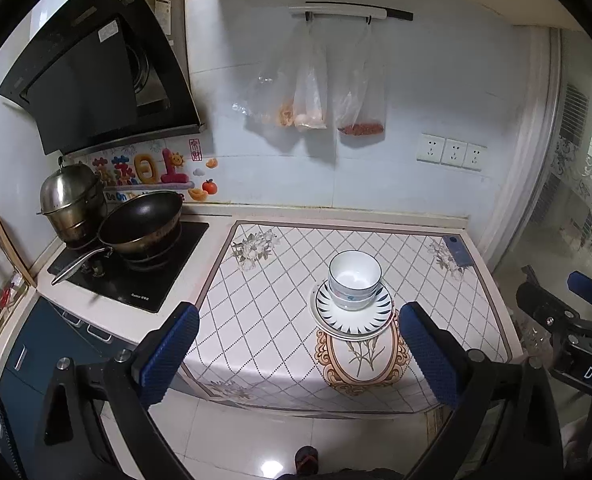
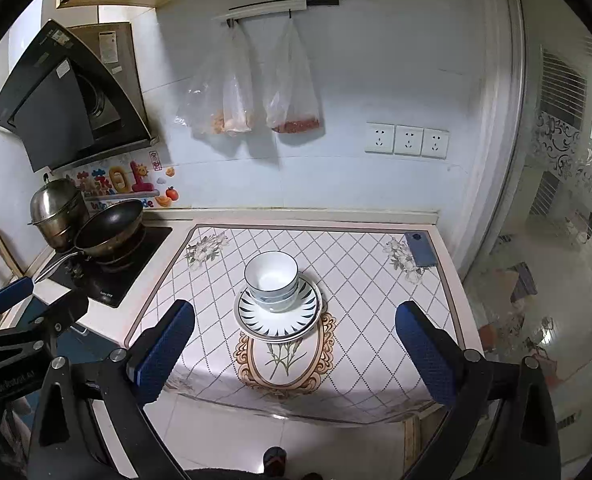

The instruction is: Organize plates and bowls

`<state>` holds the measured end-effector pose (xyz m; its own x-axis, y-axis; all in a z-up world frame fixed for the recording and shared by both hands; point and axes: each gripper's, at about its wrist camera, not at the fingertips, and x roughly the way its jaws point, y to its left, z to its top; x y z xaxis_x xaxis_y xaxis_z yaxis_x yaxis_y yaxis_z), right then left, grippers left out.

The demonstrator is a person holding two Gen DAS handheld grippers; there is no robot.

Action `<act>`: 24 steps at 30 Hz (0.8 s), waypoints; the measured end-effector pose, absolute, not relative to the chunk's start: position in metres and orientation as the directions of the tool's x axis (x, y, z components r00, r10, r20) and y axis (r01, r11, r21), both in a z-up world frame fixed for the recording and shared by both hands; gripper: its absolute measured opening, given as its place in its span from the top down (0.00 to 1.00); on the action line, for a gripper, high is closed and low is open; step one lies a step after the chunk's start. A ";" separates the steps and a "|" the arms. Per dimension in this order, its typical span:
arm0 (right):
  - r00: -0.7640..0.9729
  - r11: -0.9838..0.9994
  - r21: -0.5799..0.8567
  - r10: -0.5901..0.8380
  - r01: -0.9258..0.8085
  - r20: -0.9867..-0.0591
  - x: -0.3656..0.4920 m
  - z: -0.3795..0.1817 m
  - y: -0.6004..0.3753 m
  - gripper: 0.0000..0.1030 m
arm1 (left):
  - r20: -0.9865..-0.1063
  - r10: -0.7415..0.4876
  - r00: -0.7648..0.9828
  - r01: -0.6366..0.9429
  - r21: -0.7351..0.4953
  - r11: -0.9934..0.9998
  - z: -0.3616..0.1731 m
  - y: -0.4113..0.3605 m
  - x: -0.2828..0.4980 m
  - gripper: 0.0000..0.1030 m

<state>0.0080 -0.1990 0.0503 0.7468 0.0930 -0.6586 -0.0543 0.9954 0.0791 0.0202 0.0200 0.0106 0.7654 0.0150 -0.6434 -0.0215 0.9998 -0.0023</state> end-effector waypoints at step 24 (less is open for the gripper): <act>0.763 0.996 0.081 0.083 -0.040 -0.641 0.007 0.056 -0.204 0.00 | -0.632 -0.004 0.775 0.001 -0.005 1.000 0.019 0.020 0.020 0.00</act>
